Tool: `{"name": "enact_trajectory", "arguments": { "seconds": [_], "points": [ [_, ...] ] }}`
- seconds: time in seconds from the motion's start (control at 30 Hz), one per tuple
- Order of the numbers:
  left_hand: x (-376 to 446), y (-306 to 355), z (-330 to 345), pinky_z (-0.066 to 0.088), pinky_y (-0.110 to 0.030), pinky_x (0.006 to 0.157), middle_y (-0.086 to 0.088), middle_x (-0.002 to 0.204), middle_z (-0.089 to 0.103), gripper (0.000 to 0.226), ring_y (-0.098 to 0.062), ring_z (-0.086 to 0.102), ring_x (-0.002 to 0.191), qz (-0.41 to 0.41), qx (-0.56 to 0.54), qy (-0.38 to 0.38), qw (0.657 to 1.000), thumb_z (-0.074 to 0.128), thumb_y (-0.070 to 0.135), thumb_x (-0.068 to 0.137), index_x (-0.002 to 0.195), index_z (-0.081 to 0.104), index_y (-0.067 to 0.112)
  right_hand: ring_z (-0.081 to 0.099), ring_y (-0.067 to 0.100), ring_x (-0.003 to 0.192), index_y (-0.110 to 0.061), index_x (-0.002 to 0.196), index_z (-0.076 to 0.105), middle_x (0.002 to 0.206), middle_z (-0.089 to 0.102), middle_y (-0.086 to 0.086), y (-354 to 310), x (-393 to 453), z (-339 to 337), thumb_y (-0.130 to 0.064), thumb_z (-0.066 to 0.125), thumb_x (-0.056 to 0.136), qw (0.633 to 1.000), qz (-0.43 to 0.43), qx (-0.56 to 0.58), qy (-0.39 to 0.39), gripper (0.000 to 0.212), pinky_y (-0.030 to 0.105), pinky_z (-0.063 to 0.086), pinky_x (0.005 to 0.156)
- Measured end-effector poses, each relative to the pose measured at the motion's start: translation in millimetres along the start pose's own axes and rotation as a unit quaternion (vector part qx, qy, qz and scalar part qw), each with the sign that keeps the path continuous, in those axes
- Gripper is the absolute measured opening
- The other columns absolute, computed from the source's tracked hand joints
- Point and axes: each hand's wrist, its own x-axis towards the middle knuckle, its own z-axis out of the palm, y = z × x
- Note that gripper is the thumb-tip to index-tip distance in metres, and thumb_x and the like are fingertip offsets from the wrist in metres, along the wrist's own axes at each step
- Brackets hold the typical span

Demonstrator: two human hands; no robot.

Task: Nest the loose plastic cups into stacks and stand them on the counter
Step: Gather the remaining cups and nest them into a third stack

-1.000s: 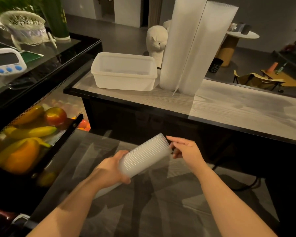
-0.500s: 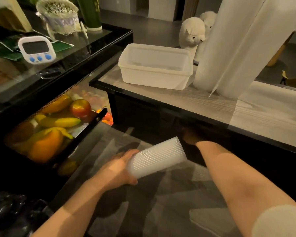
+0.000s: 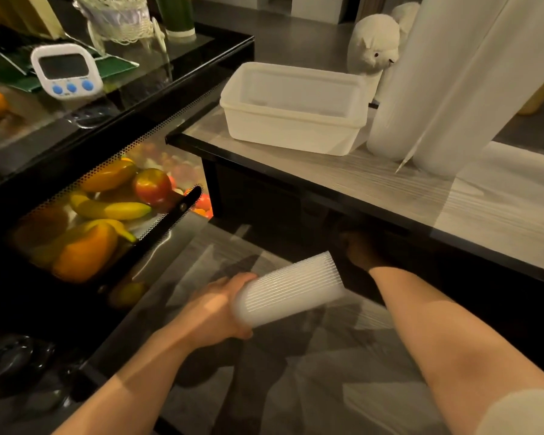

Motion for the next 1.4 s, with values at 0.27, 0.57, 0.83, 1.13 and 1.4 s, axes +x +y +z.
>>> {"name": "enact_trajectory", "arguments": {
  "seconds": [0.27, 0.57, 0.83, 1.13, 1.4],
  "points": [
    [-14.9, 1.9, -0.3, 0.055, -0.036, 0.091, 0.014, 0.127, 0.053, 0.096, -0.011, 0.055, 0.115, 0.014, 0.000, -0.010, 1.000, 0.083, 0.046, 0.063, 0.140, 0.026, 0.055, 0.053, 0.034, 0.119, -0.011, 0.133, 0.052, 0.129, 0.057, 0.015, 4.4, -62.7, -18.4, -0.044, 0.070, 0.086, 0.989, 0.099, 0.107, 0.010, 0.060, 0.032, 0.039, 0.088],
    [-26.0, 8.1, -1.3, 0.056, -0.032, 0.087, 0.012, 0.126, 0.055, 0.100, -0.011, 0.057, 0.110, 0.011, 0.007, -0.034, 0.999, 0.085, 0.048, 0.059, 0.138, 0.024, 0.056, 0.062, 0.016, 0.087, -0.018, 0.108, 0.059, 0.098, 0.065, 0.002, 42.1, -135.6, -20.5, -0.053, 0.049, 0.095, 0.951, 0.076, 0.259, 0.148, 0.039, 0.033, 0.051, 0.075],
    [-27.8, 20.1, -6.0, 0.053, -0.030, 0.083, 0.013, 0.118, 0.050, 0.098, -0.011, 0.055, 0.105, 0.021, -0.023, -0.053, 0.998, 0.087, 0.042, 0.062, 0.139, 0.026, 0.055, 0.065, 0.022, 0.075, -0.019, 0.099, 0.065, 0.091, 0.069, 0.007, 26.2, -160.0, -20.6, -0.026, 0.053, 0.100, 0.852, 0.157, 0.496, 0.062, 0.014, 0.033, 0.054, 0.060],
    [-31.6, 15.9, -15.2, 0.057, -0.037, 0.087, 0.011, 0.121, 0.052, 0.098, -0.012, 0.058, 0.105, 0.031, -0.046, -0.046, 0.997, 0.086, 0.042, 0.059, 0.138, 0.029, 0.053, 0.053, 0.017, 0.063, -0.012, 0.078, 0.078, 0.075, 0.065, 0.009, 2.9, -161.1, -22.7, -0.010, 0.058, 0.094, 0.787, 0.089, 0.605, -0.080, 0.026, 0.028, 0.039, 0.059],
    [-24.6, 7.5, -23.9, 0.056, -0.039, 0.090, 0.015, 0.121, 0.050, 0.098, -0.013, 0.054, 0.110, 0.028, -0.054, -0.049, 0.997, 0.087, 0.038, 0.062, 0.140, 0.028, 0.051, 0.051, 0.015, 0.054, -0.022, 0.133, 0.053, 0.068, 0.058, 0.004, -11.0, -139.2, -6.1, -0.038, 0.040, 0.104, 0.867, 0.062, 0.455, -0.190, 0.036, 0.028, 0.043, 0.050]
  ]
}}
